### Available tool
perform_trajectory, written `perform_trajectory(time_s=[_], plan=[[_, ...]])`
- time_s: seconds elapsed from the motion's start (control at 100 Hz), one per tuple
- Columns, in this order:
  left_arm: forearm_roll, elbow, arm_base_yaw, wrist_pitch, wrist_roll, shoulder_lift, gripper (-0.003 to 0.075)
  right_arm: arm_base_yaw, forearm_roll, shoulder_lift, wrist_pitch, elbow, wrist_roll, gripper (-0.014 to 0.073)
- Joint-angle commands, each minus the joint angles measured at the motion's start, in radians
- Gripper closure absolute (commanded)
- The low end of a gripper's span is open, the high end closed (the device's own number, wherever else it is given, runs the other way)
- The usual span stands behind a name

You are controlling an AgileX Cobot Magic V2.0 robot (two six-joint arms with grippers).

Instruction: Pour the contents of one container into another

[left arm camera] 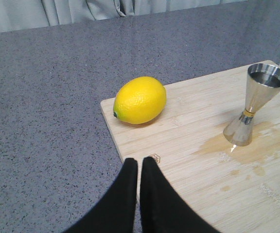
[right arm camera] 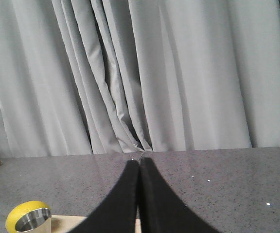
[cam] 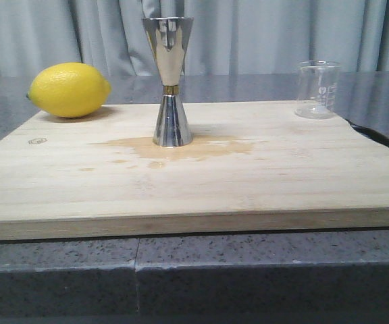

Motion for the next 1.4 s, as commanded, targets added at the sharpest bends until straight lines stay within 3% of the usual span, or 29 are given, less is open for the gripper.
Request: perform_trajectory(time_s=[0.0, 0.3, 0.47, 0.71, 0.95, 1.03, 1.39], plan=[[-0.007, -0.027, -0.003, -0.080, -0.009, 0.000, 0.0739, 0.001, 0.000, 0.003, 0.016, -0.034, -0.001, 0.0665], [0.012, 0.058, 0.049, -0.105, -0.007, -0.083, 0.0739, 0.001, 0.000, 0.003, 0.018, -0.034, -0.001, 0.0665], [0.024, 0.254, 0.154, -0.242, -0.007, -0.248, 0.0739, 0.001, 0.000, 0.003, 0.018, -0.034, -0.001, 0.0665], [0.026, 0.560, 0.215, -0.521, -0.007, -0.483, 0.0739, 0.001, 0.000, 0.003, 0.018, -0.034, -0.001, 0.0665], [0.034, 0.731, 0.256, -0.607, -0.007, -0.643, 0.0739, 0.001, 0.000, 0.003, 0.018, -0.034, -0.001, 0.0665], [0.048, 0.777, 0.256, -0.692, -0.005, -0.639, 0.0739, 0.001, 0.000, 0.003, 0.018, -0.034, -0.001, 0.0665], [0.049, 0.774, 0.256, -0.657, -0.004, -0.639, 0.0739, 0.001, 0.000, 0.003, 0.020, -0.034, -0.001, 0.0665]])
